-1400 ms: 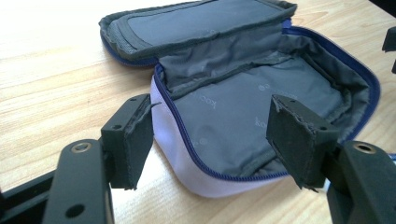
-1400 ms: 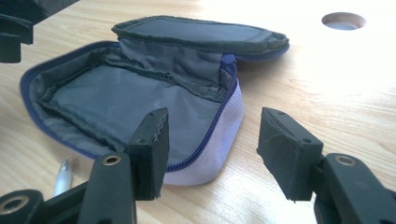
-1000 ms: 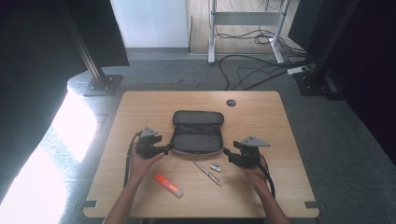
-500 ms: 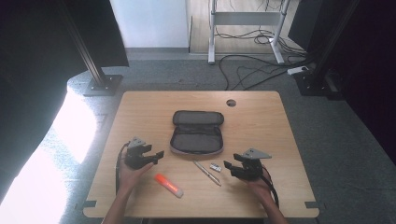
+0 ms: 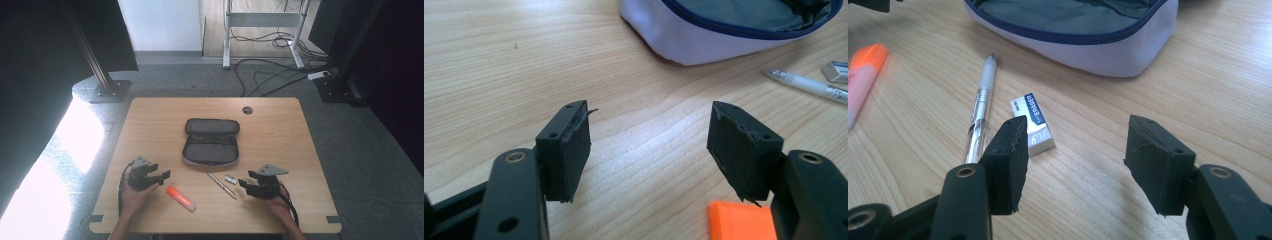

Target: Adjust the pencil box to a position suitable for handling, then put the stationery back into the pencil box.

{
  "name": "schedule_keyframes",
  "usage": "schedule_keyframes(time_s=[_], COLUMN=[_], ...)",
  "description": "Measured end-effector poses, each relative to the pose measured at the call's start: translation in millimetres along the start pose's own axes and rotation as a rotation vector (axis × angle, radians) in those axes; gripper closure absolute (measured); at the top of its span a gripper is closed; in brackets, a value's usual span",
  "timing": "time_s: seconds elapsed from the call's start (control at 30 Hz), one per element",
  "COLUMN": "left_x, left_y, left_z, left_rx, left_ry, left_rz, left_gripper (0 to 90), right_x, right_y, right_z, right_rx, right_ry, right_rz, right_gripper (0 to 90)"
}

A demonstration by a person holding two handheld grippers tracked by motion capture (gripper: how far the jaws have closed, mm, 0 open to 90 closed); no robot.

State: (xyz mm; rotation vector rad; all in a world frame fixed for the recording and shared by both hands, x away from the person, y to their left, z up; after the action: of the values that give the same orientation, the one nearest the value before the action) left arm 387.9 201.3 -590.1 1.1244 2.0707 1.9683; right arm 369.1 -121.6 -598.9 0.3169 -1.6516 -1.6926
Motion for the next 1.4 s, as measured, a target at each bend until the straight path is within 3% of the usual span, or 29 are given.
schedule_keyframes(time_s=[0.2, 0.73, 1.1, 1.4], left_x=[4.3, 2.8, 1.7, 3.1], left_y=[-2.1, -4.8, -6.3, -4.9], left_z=[3.5, 3.7, 3.7, 5.2], left_rx=[0.019, 0.003, 0.002, 0.009], left_ry=[0.008, 0.014, 0.011, 0.013], left_rz=[-0.011, 0.003, 0.008, 0.0], left_gripper=[34.4, 34.4, 34.4, 34.4], right_x=[-2.2, -22.0, -37.9, -39.2], right_y=[-0.1, 1.5, -4.5, -7.6], right_z=[1.8, 16.0, 20.8, 21.9], right_rx=[0.005, 0.031, 0.056, 0.08], right_ry=[0.005, 0.046, 0.049, 0.044], right_rz=[0.0, 0.016, 0.071, 0.1], right_gripper=[42.5, 47.3, 54.8, 65.6])
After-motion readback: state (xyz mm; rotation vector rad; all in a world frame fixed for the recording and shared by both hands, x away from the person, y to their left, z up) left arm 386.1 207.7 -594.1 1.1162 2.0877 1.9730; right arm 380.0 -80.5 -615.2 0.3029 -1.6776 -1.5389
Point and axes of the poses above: each handheld gripper's, and its own axes: x roughly backward along the jaws, y roughly out of its top, z roughly to its left, the point moved 10 cm from there along -x, roughly forward along the jaws, and after that the axes turned 15 degrees about -z, right-handed, at the moved point
